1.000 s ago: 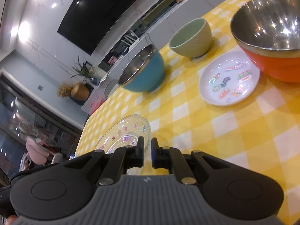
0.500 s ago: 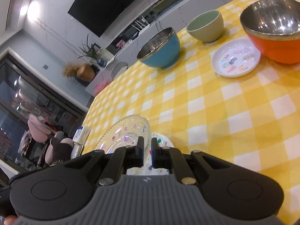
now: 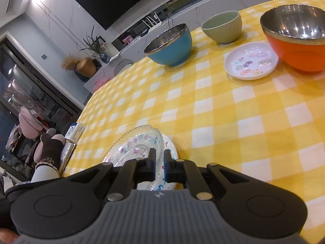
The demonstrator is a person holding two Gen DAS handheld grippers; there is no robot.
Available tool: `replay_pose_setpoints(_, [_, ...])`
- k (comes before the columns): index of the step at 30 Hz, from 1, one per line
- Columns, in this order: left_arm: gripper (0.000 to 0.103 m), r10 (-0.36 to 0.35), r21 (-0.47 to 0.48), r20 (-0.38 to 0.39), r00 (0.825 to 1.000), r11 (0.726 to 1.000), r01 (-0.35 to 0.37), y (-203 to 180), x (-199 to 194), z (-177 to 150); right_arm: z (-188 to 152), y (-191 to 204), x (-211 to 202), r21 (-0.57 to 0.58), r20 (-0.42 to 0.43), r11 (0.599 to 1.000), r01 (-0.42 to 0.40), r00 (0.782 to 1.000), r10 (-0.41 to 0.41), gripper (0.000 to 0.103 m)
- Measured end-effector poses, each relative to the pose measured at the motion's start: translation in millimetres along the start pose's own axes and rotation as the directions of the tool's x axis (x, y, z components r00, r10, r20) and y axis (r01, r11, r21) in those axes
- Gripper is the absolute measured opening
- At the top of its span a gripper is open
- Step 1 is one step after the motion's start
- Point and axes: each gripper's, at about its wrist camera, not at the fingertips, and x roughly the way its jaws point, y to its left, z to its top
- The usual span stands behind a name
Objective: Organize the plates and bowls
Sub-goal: 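Carry the clear glass plate over the white painted plate, then lower the glass plate onto the painted plate and open both grippers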
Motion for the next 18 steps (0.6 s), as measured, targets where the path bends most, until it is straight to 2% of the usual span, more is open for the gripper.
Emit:
replay_pose_setpoints(8, [0.009,0.025,0.046,0.006,1.000,0.999,-0.025,-5.3,2.0,-3.9,-3.5,2.1,3.1,-0.041,-0.006,0.998,0.036,0.999,-0.037,0.005])
replay_pose_setpoints(9, [0.000,0.011,0.052,0.016,1.000,0.999,-0.012,-6.1,0.4,-3.9,-3.7,2.8,3.1,-0.048,-0.005,0.998,0.038,0.999,-0.039,0.005])
replay_pose_setpoints(11, [0.000,-0.041,0.048,0.010,0.999,0.998,0.040,-9.1,-1.7,-2.9,-4.1,4.9,3.3,-0.059,-0.010,0.998,0.029,1.000,-0.029,0.005])
replay_pose_setpoints(14, [0.000,0.007,0.103,0.026,1.000,0.995,-0.009,-18.9,-1.6,-6.1,-7.6,9.3,6.5,-0.074,-0.018,0.996,0.047,0.999,-0.049,0.006])
replay_pose_setpoints(16, [0.000,-0.001,0.092,0.024,1.000,0.996,-0.001,-17.5,-2.1,-7.0,-8.2,11.2,5.7,-0.090,-0.007,0.994,0.061,0.998,-0.062,0.005])
replay_pose_setpoints(18, [0.003,0.021,0.083,0.054,0.998,0.996,-0.025,-15.2,-4.3,-5.4,-6.9,11.7,5.0,-0.105,0.003,0.991,0.077,0.997,-0.077,0.004])
